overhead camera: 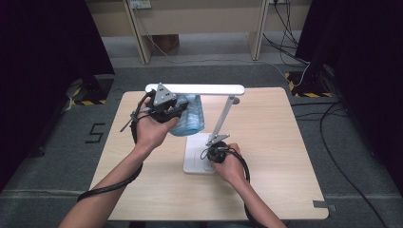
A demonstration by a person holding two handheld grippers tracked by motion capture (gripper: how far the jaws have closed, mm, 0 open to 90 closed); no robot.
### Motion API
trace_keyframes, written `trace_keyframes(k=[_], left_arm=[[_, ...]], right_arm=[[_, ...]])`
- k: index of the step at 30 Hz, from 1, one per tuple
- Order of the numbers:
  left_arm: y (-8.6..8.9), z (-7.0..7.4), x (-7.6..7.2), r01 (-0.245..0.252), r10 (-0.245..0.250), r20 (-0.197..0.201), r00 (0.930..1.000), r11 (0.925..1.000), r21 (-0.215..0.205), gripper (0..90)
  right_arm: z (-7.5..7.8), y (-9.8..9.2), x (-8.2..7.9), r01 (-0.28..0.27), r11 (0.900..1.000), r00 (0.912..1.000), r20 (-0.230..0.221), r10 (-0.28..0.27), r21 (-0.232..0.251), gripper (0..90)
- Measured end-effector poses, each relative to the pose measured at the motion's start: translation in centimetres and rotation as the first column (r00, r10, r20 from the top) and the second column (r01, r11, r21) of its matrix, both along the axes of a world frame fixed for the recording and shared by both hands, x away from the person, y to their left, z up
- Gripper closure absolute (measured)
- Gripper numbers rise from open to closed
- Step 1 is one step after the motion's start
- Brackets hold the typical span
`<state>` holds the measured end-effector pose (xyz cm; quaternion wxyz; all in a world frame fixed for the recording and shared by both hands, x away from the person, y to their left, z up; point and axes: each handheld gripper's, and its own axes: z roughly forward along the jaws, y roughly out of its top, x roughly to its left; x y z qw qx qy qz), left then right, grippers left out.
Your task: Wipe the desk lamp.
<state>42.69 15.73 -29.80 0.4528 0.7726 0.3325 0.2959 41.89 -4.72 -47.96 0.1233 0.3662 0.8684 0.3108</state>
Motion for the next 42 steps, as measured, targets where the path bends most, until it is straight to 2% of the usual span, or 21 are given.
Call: trace_keyframes(k=[23, 32, 42], left_arm=[[-1.2, -0.2, 0.1, 0.018, -0.018, 0.008, 0.9998, 0.9998, 0.005, 71.8], [-2.2, -0.1, 0.1, 0.038, -0.038, 0.004, 0.9993, 0.9991, 0.019, 71.7], [-3.1, -0.1, 0.4, 0.05, -0.05, 0.004, 0.9988, 0.9987, 0.014, 71.7]], right_arm=[[0.0, 0.0, -0.1, 0.002, 1.0, 1.0, 0.0, -0.002, 0.001, 90.0], [0.0, 0.0, 0.0, 0.0, 1.0, 1.0, 0.003, 0.0, 0.002, 90.0], [0.0, 0.0, -0.1, 0.001, 1.0, 1.0, 0.001, -0.001, 0.001, 90.0]])
